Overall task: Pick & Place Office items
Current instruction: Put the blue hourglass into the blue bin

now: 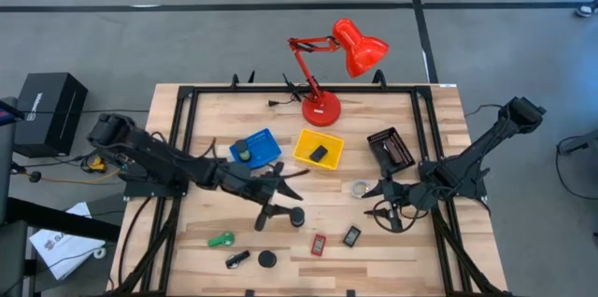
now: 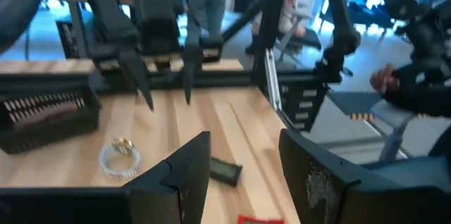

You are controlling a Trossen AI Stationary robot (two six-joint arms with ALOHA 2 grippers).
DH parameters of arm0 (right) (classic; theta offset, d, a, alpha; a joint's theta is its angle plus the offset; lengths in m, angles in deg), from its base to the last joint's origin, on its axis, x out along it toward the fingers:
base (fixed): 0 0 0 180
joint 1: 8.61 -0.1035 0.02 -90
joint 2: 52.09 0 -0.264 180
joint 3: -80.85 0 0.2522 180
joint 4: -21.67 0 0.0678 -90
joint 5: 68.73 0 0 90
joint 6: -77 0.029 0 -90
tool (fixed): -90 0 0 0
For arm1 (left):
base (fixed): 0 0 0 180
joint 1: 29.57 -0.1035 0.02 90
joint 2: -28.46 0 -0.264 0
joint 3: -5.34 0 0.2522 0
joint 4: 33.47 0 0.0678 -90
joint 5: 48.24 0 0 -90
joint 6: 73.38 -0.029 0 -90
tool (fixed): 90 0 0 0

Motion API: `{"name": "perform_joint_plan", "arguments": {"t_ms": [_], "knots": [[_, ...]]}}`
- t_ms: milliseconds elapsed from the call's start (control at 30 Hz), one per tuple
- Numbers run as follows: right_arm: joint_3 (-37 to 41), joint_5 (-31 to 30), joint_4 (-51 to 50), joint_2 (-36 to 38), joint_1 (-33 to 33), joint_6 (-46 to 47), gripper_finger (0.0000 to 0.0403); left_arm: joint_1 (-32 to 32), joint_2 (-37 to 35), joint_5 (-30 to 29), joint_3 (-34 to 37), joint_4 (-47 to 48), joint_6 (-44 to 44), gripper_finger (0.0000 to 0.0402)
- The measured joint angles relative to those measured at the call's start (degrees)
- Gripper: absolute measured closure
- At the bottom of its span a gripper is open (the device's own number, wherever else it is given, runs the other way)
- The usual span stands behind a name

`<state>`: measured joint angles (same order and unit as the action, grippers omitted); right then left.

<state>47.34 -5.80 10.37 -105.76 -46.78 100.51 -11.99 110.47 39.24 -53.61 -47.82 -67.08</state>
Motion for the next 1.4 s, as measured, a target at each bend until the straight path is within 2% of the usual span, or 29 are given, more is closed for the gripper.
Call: {"name": "perform_joint_plan", "arguments": {"t_ms": [233, 467, 633, 967, 1200, 1400], "knots": [[0.00, 0.00, 0.12, 0.00, 0.00, -0.04, 0.0184, 0.39, -2.40, -0.03, -0.02, -0.07, 0.16, 0.0238], [0.00, 0.00, 0.13, 0.00, 0.00, -0.04, 0.0184, 0.74, 3.36, -0.78, 0.00, 0.24, 0.03, 0.0234], [0.00, 0.00, 0.13, 0.00, 0.00, -0.05, 0.0184, 0.72, 7.07, -4.61, 0.05, 0.30, 0.00, 0.0208], [0.00, 0.00, 0.07, 0.00, 0.00, -0.10, 0.0184, 1.05, 10.40, -4.69, 0.07, 0.25, 3.47, 0.0135], [0.00, 0.00, -0.14, 0.00, 0.00, -0.11, 0.0184, 2.12, 15.61, -4.64, 0.07, 0.27, 5.03, 0.0119], [0.00, 0.00, -0.26, 0.00, 0.00, -0.11, 0.0184, 1.87, 16.36, -4.76, 0.04, -0.12, 5.11, 0.0118]]}}
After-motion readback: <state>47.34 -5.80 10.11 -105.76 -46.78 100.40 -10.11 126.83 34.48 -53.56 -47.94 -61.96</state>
